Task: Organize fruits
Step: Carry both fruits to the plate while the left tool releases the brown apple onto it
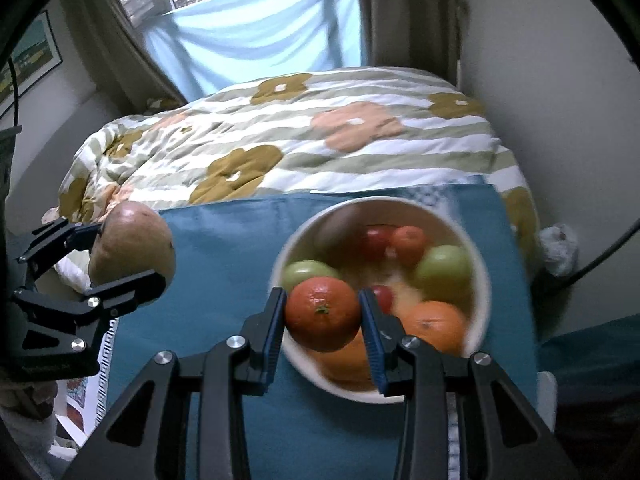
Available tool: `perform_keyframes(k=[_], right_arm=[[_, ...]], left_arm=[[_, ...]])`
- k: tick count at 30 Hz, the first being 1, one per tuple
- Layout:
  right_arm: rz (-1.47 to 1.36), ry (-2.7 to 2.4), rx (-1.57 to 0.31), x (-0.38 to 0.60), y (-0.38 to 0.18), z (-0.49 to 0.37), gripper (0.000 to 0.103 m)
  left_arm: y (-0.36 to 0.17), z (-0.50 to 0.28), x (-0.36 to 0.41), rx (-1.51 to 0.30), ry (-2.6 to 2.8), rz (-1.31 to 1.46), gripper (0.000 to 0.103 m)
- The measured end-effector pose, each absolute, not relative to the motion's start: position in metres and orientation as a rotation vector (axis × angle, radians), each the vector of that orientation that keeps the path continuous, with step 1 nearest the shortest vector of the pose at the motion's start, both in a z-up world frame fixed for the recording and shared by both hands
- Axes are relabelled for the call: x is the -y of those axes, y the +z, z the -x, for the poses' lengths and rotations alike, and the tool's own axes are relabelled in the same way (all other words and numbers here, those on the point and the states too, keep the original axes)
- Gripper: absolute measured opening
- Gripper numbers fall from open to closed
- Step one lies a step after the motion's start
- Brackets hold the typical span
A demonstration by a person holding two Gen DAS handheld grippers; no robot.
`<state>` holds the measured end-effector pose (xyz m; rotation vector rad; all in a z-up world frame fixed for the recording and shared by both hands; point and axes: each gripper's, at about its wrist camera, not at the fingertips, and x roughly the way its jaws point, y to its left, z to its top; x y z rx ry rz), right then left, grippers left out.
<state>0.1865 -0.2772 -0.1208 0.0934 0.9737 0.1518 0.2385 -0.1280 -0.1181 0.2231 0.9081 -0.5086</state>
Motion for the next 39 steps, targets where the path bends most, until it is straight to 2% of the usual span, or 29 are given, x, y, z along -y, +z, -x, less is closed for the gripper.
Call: perform_keyframes(k=[16, 33, 34, 35, 36, 39], right_arm=[[-0.116, 0.129, -1.006, 0.379, -0.141, -0.196, 0.034], [-0.134, 0.165, -1.014, 0.398, -0.155, -0.210, 0.034], [-0.136, 0.165, -1.014, 0.399, -0.155, -0.209, 0.034], [-0.137, 0.163, -1.014, 0.399, -0.155, -0.209, 0.034], [-0.138, 0.163, -1.014, 0.400, -0.155, -0.209, 0.034], [-0.139, 0.161, -1.014, 0.401, -0.155, -0.209, 0.034]], left_arm=[[-0.164, -0.271, 0.251, -0.967, -0.552, -0.234, 0.080], [-0.192, -0.296, 0.280, -1.007, -0.530, -0.306, 0.080], [-0.190, -0.295, 0.280, -0.998, -0.534, -0.303, 0.083], [-0.187, -0.294, 0.280, -0.991, -0.539, -0.296, 0.095], [-0.184, -0.293, 0.278, -0.981, -0.541, -0.288, 0.102], [-0.177, -0.289, 0.270, -0.958, -0.542, -0.266, 0.103]])
